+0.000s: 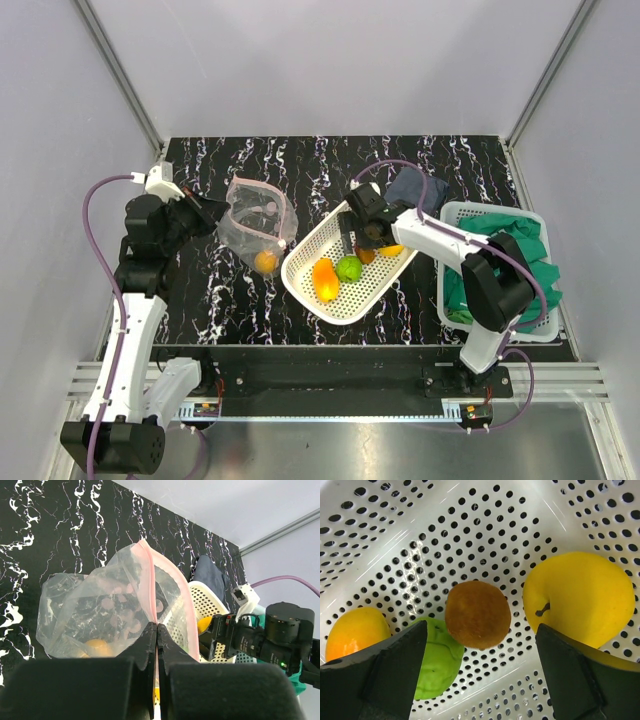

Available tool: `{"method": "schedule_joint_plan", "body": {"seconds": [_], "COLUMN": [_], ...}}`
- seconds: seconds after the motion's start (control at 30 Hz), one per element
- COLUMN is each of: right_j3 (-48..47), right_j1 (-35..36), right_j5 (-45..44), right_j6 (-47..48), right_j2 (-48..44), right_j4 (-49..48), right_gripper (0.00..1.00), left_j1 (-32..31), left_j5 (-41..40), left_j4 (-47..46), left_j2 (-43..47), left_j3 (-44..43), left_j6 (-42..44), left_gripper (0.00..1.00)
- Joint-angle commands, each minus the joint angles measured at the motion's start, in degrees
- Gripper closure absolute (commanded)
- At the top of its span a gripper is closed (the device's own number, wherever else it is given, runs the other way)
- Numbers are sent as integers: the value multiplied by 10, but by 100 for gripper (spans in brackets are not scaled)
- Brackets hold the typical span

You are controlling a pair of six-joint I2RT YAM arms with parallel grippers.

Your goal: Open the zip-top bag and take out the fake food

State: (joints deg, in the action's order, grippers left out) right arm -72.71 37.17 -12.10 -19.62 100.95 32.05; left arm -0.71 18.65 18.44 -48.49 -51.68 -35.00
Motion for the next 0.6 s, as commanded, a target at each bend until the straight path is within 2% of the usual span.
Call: {"method": "schedule_joint_plan", "body": {"seconds": [0.0,0.2,0.3,0.37,0.4,0.57], "right_j3": [-66,-169,-243,-291,-346,-515], "right_j1": [7,45,69,87,95,146], "right_j5": [-5,-6,37,90,102,118], "right_j6": [14,13,12,20,23,41], "right_j2": [-16,-36,-16,20,35,138], "right_j4": [27,56,57,63,71,125], "right_gripper": [3,5,9,11,14,21], "left_j1": [-1,-1,-1,-1,-1,-1], "left_j5": [16,20,23,24,27,30], "left_j4": [-25,-28,-29,-29,-29,-27], "left_j2": [1,-2,0,1,1,6], "left_j3": [-22,-18,-15,-13,-14,-18], "left_j6": [-1,-3,-4,-4,-4,-4], "left_gripper": [100,100,100,100,100,100]}}
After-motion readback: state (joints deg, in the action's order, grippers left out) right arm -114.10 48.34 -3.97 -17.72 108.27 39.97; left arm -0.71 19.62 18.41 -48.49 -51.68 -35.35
